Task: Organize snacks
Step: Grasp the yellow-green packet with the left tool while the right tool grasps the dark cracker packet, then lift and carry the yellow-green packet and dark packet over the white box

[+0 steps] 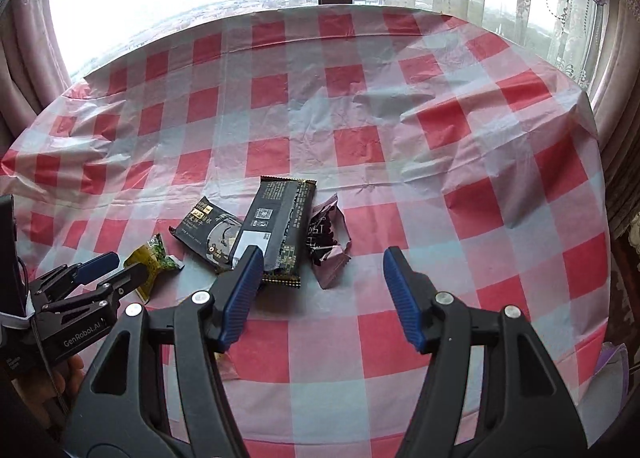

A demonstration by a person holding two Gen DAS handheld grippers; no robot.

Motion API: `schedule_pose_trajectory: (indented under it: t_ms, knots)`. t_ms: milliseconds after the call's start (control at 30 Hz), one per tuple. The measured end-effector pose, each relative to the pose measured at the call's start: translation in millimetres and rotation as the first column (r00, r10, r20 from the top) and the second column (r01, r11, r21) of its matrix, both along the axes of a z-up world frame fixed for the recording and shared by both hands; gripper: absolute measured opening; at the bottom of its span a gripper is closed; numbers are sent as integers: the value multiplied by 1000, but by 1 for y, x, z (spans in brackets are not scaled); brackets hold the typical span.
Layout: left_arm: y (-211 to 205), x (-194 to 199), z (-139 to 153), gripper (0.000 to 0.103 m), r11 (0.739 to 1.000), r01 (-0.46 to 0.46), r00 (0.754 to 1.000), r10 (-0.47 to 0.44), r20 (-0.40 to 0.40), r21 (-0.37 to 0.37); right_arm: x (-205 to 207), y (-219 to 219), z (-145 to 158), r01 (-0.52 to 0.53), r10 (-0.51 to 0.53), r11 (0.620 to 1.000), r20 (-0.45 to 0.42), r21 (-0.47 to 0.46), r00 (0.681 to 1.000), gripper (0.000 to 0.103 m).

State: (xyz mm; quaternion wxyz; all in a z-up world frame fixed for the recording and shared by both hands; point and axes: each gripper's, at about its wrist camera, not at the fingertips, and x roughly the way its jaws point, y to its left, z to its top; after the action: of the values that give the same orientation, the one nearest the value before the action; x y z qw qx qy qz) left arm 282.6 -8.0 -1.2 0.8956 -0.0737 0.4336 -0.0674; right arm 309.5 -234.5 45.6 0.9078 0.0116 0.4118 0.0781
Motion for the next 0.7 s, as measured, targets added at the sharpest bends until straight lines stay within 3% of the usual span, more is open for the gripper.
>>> schedule_pose_trajectory:
  t_ms: [300, 400, 533, 700]
  knots:
    - [-14, 15, -16, 58, 991, 77, 996, -81, 25, 108, 49, 41, -29, -44, 42, 999, -58, -25, 997, 53]
    - [-16, 17, -18, 57, 989, 102, 994, -106, 38, 103, 60, 50, -42, -53, 49, 997, -82, -55, 995, 53]
    - [-14, 16, -27, 38, 988, 102, 994, -105, 22, 114, 61, 51, -50, -52, 47, 997, -80, -62, 996, 53]
    - [-5, 12, -24, 32, 994, 94, 995, -95, 33, 51, 60, 51, -50, -60, 56, 995, -57, -75, 997, 53]
